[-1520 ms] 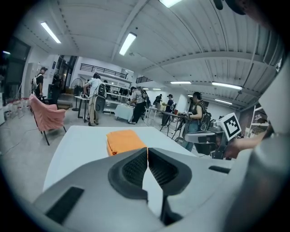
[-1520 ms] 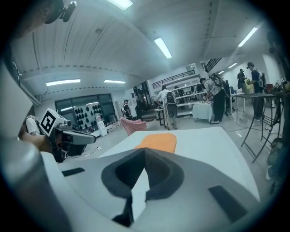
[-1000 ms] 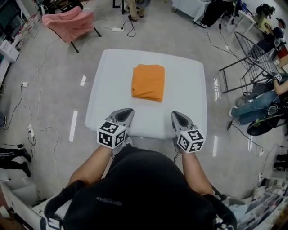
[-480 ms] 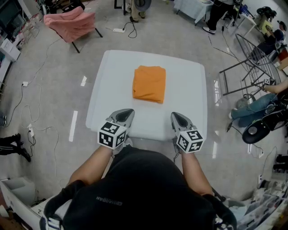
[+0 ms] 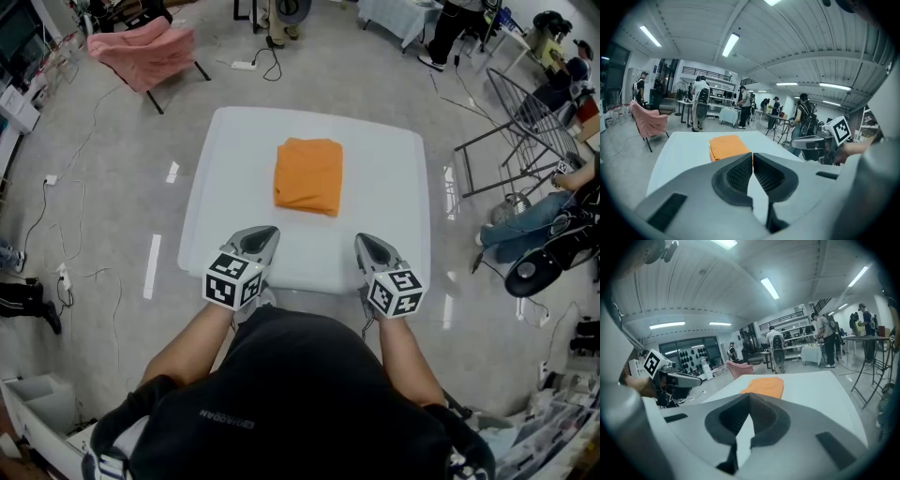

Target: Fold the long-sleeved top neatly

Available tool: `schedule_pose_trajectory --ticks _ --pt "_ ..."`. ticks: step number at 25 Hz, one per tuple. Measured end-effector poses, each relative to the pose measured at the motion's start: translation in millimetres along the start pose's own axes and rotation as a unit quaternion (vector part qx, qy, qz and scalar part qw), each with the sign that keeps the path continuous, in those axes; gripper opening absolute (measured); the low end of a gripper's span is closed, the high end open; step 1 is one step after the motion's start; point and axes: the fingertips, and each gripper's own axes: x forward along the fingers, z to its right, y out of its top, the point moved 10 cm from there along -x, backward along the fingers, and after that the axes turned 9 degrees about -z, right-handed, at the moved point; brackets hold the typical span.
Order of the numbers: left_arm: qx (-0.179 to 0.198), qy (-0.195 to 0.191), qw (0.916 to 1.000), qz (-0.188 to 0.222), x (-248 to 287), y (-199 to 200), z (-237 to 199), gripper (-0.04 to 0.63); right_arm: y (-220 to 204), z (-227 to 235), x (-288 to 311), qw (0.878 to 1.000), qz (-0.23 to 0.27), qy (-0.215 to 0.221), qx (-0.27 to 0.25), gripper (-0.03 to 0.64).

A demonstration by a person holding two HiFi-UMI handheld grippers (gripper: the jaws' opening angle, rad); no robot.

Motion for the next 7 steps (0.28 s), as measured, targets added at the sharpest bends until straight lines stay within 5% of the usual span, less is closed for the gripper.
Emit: schedule_pose_trajectory --ticks 7 --pt "-0.003 0.001 1.0 0.0 2.5 -2.2 -1.4 0.009 -3.0 2.1 2.6 1.0 -0.003 0.001 0.003 0.005"
